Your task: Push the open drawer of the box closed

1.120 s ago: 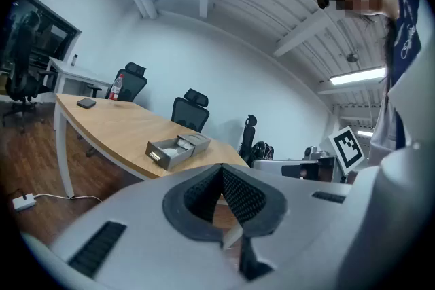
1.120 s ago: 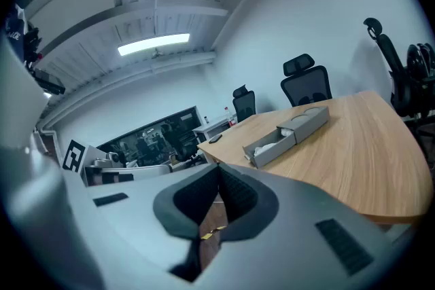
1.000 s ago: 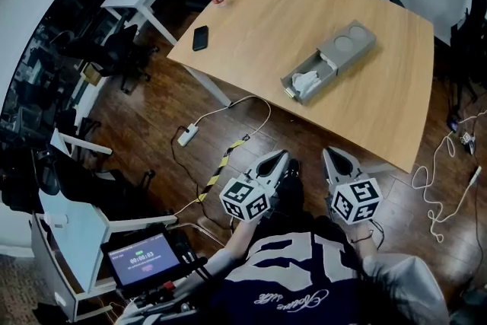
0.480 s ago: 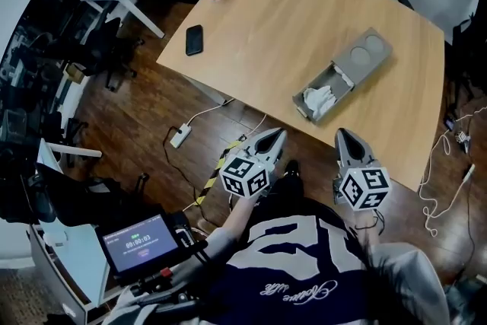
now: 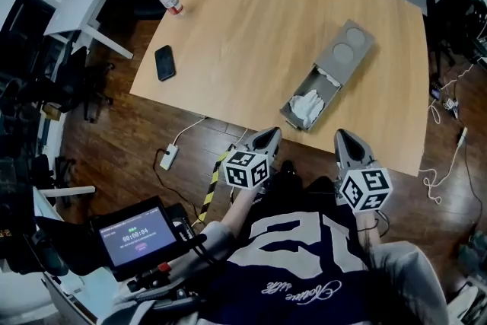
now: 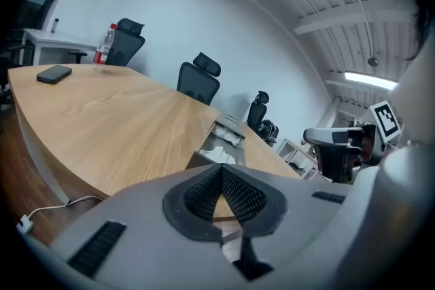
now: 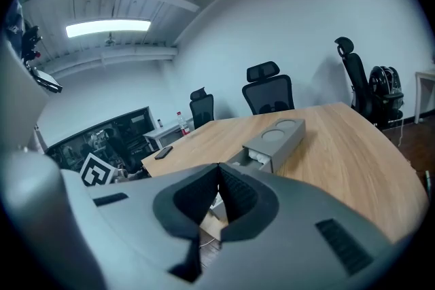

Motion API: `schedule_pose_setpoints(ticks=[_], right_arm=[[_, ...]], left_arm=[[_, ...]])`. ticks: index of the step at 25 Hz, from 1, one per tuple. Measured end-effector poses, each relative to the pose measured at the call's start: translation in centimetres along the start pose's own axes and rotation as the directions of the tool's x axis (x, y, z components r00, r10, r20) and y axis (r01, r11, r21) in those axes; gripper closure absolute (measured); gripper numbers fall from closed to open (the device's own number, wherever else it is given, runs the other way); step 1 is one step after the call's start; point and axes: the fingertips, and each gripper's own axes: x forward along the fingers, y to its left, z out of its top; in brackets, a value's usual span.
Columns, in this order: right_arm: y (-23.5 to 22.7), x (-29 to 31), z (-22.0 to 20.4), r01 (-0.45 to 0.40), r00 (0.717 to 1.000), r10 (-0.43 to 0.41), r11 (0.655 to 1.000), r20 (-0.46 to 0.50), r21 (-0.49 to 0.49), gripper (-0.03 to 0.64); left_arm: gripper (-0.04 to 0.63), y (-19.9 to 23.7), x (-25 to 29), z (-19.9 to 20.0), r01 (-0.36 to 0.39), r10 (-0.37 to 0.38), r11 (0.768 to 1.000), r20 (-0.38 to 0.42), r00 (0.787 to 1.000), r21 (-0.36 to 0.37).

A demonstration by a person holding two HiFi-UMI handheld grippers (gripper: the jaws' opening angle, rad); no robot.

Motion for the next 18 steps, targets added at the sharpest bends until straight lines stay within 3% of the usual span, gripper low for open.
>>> schedule_pose_setpoints(ticks=[6, 18], right_arm=[[-1.2, -0.7, -0.4, 0.046, 0.999, -0.046, 0.999, -0.026, 0.002, 0.627], [-2.3, 2.6, -1.3, -0.002, 0.995, 0.003, 1.0, -0.097, 0.014, 0.627]], left_arm=[[0.594, -0.5, 3.6, -2.3, 0.059, -0.058, 0.998, -0.1, 0.993, 0.014], [0.594, 0.6, 6.6, -2.3, 0.035, -0.037, 0.999, -0.1, 0.994, -0.023]])
